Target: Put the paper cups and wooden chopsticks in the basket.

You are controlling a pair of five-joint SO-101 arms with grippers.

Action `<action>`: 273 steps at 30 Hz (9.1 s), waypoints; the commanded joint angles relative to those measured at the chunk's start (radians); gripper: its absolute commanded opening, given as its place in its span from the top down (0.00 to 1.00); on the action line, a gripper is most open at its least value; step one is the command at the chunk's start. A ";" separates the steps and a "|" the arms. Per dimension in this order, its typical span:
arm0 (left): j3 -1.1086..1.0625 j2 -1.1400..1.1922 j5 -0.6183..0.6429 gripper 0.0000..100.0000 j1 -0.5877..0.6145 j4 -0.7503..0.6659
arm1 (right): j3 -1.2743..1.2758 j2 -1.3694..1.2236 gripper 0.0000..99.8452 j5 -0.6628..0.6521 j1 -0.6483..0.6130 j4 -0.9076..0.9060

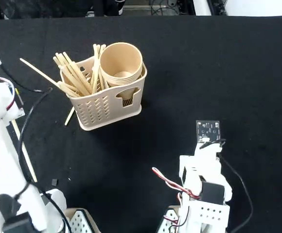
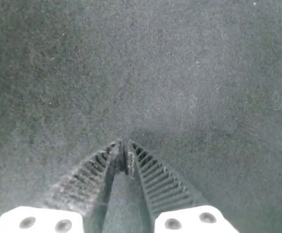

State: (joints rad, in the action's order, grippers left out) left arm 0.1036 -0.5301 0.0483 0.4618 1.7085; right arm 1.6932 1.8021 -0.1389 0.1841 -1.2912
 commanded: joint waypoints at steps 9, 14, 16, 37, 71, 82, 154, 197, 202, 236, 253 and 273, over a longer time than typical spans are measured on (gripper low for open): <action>0.185 -0.367 0.002 0.97 -0.002 -0.114 | -0.008 0.067 0.99 0.003 -0.011 -0.003; 0.077 -0.512 0.006 0.97 -0.004 -0.321 | -0.008 0.067 0.99 0.003 -0.011 -0.003; 0.015 -0.557 0.008 0.97 -0.005 -0.382 | -0.008 0.067 0.99 0.003 -0.011 -0.003; -0.325 -0.829 0.195 0.97 -0.433 -0.763 | -0.008 0.067 0.99 0.003 -0.011 -0.003; -0.957 -0.640 0.192 0.76 -0.515 -1.254 | -0.008 0.067 0.99 0.003 -0.011 -0.003; -0.047 0.032 0.348 0.76 -0.105 -0.548 | -0.008 0.067 0.99 0.003 -0.011 -0.003; 1.081 0.491 0.170 0.97 -0.142 0.049 | -0.008 0.067 0.99 0.003 -0.011 -0.003; -1.311 -0.704 0.060 0.97 -0.535 -1.854 | -0.008 0.067 0.99 0.003 -0.011 -0.003; -1.322 -0.704 0.060 0.96 -0.536 -1.847 | -0.008 0.067 0.99 0.003 -0.011 -0.003; -0.846 -0.117 0.186 0.79 -0.151 -0.864 | -0.008 0.067 0.99 0.003 -0.011 -0.003; -0.762 0.170 0.175 0.83 -0.433 -0.867 | -0.008 0.067 0.99 0.003 -0.011 -0.003; -0.380 0.713 -0.184 0.79 -0.354 -0.795 | -0.008 0.067 0.99 0.003 -0.011 -0.003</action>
State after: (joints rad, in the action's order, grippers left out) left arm -0.4626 0.0115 -0.0330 0.0997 0.8493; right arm 1.6932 1.8021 -0.1389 0.1841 -1.2912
